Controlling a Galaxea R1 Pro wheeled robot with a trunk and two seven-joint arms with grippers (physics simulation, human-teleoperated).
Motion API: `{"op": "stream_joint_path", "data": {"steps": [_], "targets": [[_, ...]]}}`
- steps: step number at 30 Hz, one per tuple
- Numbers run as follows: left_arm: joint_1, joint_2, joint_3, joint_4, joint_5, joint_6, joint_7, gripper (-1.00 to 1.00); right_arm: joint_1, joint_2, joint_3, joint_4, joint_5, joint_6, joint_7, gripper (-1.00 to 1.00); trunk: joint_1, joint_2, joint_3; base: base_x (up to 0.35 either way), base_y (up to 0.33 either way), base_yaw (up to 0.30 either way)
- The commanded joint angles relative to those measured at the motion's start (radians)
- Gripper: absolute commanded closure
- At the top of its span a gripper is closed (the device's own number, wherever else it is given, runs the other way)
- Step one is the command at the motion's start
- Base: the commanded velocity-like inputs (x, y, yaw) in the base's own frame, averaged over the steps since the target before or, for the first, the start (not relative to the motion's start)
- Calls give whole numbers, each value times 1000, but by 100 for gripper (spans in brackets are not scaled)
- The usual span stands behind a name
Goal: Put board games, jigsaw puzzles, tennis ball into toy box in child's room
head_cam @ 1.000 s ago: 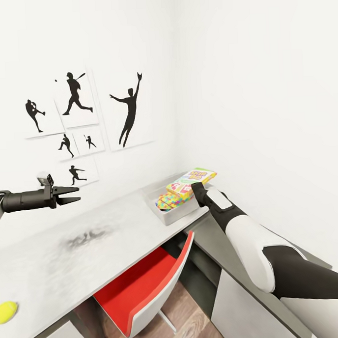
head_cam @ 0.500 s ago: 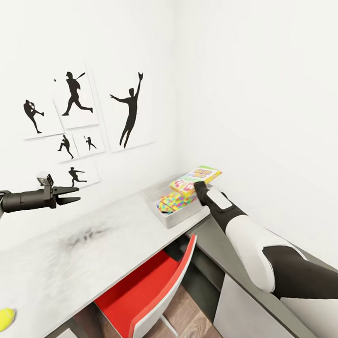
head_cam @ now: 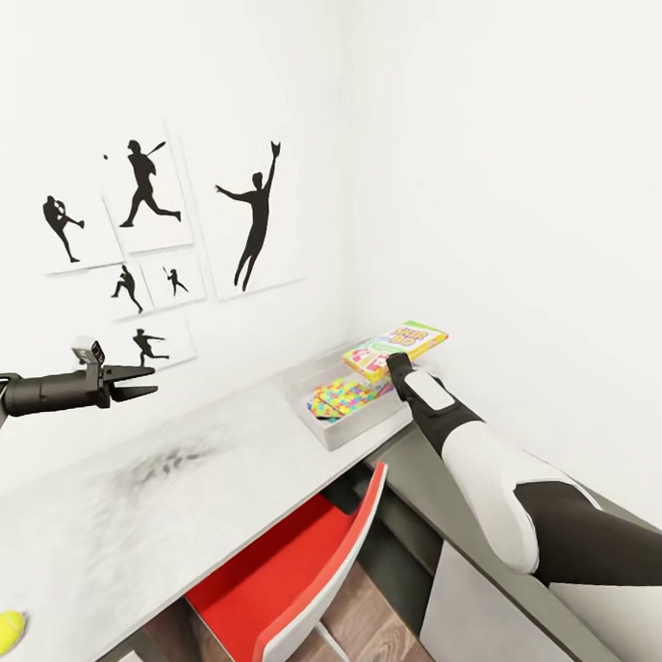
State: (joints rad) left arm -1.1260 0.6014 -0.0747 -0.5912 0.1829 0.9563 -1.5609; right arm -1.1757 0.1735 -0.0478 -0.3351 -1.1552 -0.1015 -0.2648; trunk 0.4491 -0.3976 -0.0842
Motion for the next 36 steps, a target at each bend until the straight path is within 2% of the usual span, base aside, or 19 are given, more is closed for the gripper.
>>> {"op": "stream_joint_path", "data": {"steps": [1,12,16,19,23,36], "targets": [[-1,1,-7,1,5,10,-4,-100,-2,1,-4,-1,-6,-4,-2,100,1,-2,-2,71,11,0],[-1,3,-7,1,4,10,-4,-100,-2,1,-4,8,-8,6,-19,100,1,-2,-2,54,53,0],[-1,3,-7,1,5,10,-4,-100,-4,1,-3,8,-61,12,-79,100,1,-2,-2,5,76,0],[-1,3,-7,1,6,10,-4,-100,-4,1,-2,8,-76,19,-107,100,1,-2,-2,1,21,0],[-1,3,-6,1,6,13,-4,-100,-4,1,-1,8,-82,26,-136,100,1,-2,-2,2,5,0],[-1,2,-5,1,6,22,-4,-100,-4,1,-1,3,-84,51,-161,100,1,-2,-2,48,21,0]]}}
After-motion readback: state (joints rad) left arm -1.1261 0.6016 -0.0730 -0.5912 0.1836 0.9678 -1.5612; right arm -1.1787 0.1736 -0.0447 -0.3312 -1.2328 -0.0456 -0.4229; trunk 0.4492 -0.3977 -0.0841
